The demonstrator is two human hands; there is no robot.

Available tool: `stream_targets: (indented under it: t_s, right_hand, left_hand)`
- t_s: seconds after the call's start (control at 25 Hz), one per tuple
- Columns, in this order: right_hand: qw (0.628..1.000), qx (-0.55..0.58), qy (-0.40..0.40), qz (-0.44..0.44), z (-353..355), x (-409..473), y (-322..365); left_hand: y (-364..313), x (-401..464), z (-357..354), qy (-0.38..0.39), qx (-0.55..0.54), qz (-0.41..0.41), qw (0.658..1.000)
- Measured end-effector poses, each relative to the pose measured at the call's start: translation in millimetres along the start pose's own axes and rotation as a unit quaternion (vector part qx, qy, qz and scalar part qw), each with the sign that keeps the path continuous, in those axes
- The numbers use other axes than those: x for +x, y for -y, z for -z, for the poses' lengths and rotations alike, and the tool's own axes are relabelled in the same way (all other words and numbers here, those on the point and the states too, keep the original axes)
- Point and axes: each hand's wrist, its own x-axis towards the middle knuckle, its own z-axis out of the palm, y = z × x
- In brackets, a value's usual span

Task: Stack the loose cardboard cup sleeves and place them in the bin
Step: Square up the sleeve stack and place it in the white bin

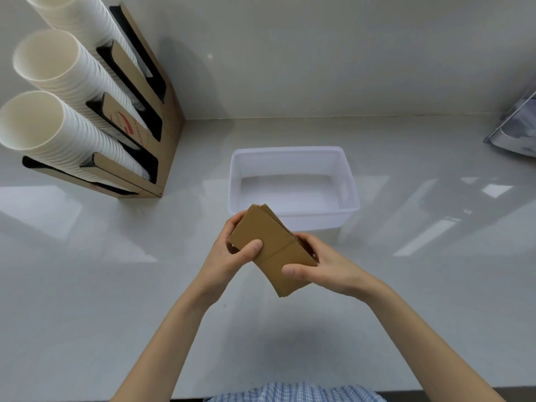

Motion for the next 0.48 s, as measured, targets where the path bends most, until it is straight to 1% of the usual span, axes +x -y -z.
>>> stream_targets:
  t_s: [0.2, 0.32, 0.48]
  right_hand:
    - [0.999, 0.033, 0.007, 0.009, -3, 5, 11]
    - [0.999, 0.044, 0.001, 0.008, -3, 10, 17]
    - [0.999, 0.046, 0.013, -0.002, 1, 18, 23]
  left_hand:
    - [-6, 1, 1, 0.020, 0.006, 0.006, 1.000]
    - [-10, 5, 1, 0.019, 0.019, 0.017, 0.999]
    - [-19, 10, 0, 0.011, 0.051, 0.028, 0.998]
